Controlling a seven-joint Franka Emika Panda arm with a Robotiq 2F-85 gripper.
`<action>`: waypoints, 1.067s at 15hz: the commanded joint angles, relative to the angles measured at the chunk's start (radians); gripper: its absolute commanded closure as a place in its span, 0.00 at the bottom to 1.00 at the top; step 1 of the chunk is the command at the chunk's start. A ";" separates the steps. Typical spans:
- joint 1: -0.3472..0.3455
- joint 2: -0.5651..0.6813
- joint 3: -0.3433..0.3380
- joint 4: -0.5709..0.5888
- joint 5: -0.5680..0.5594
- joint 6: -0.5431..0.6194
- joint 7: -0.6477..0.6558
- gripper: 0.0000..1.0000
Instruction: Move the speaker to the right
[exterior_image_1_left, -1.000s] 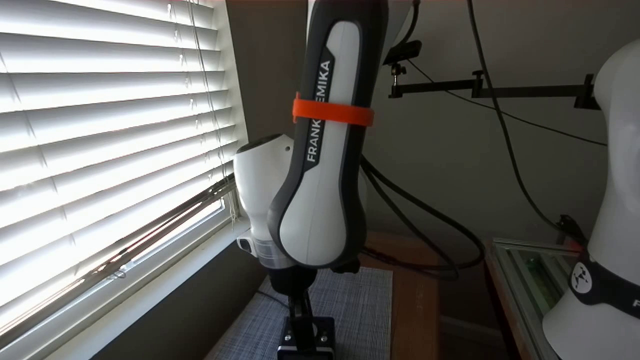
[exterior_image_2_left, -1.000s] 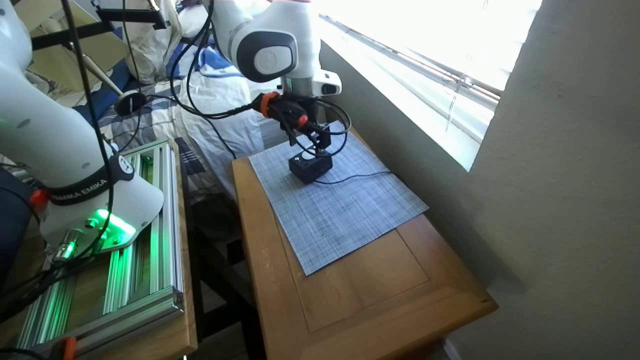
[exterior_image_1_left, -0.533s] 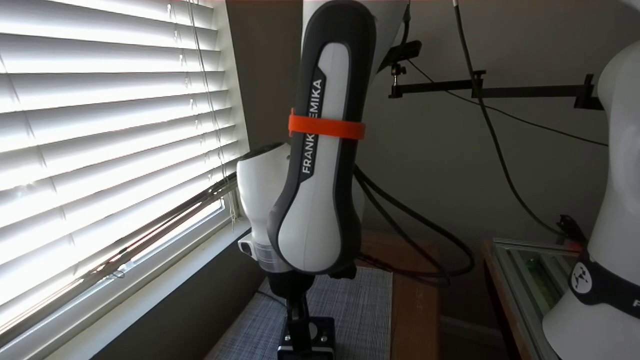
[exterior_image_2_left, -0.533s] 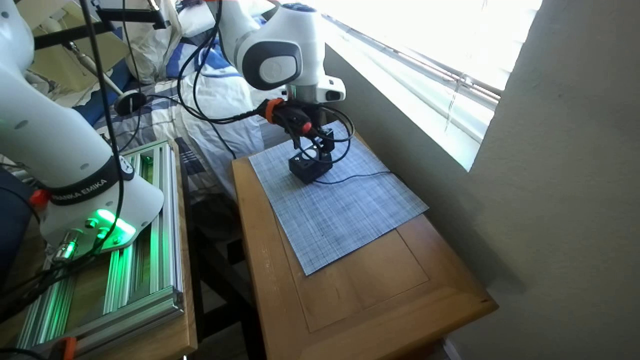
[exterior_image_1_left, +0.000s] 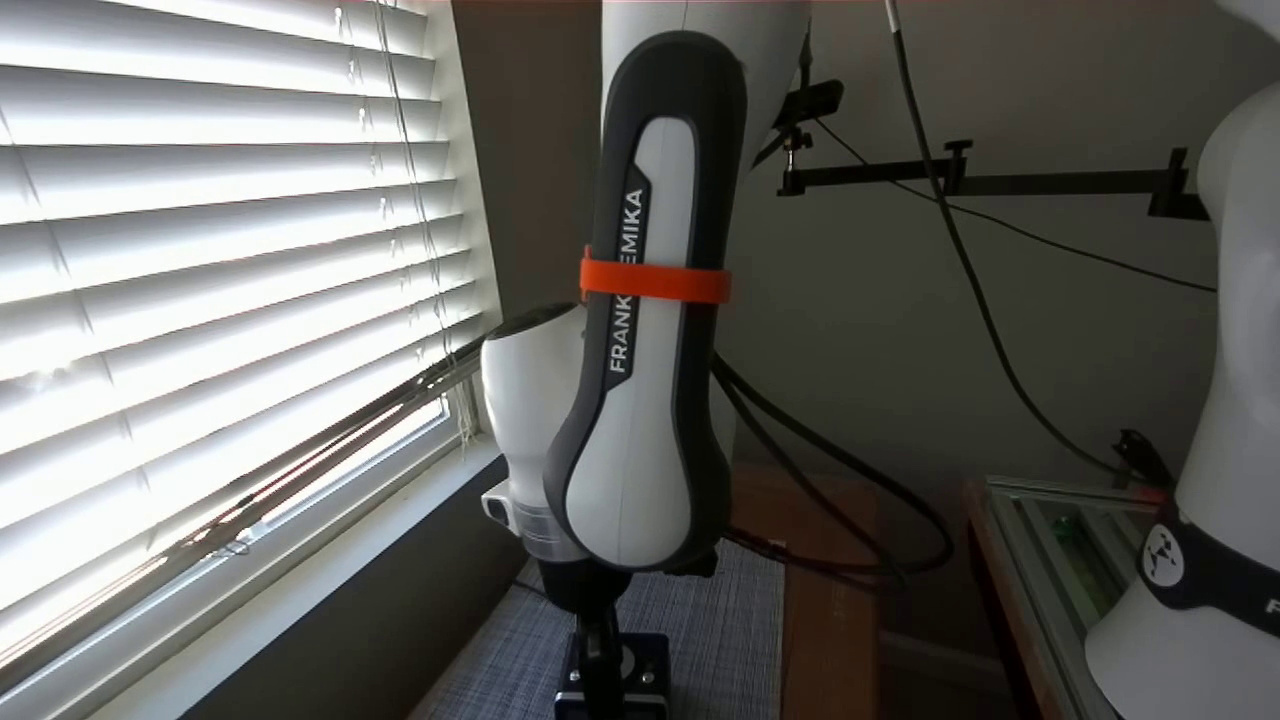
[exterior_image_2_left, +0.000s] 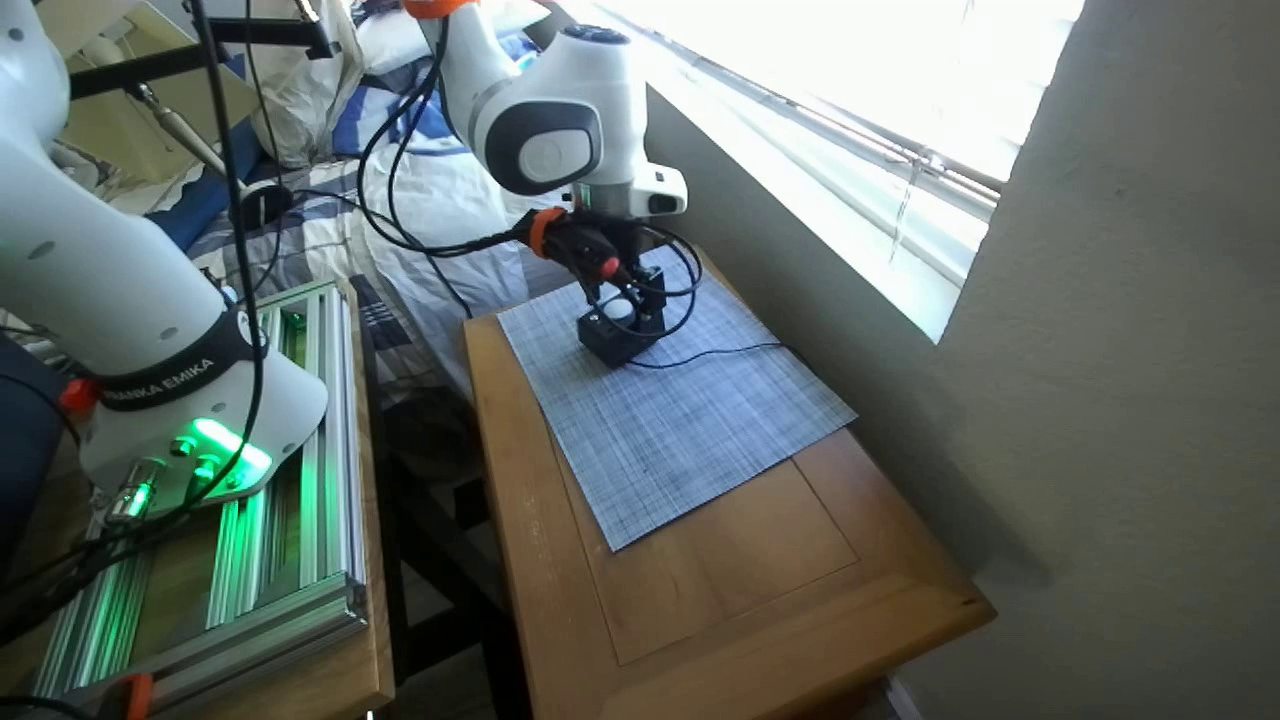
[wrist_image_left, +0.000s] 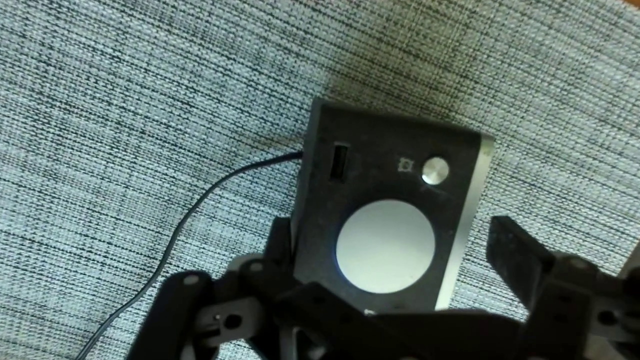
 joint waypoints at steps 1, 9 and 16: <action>-0.018 0.031 0.012 0.014 -0.021 0.039 0.037 0.00; -0.006 0.023 -0.002 0.009 -0.027 0.059 0.062 0.00; 0.000 0.021 -0.007 0.009 -0.027 0.063 0.077 0.44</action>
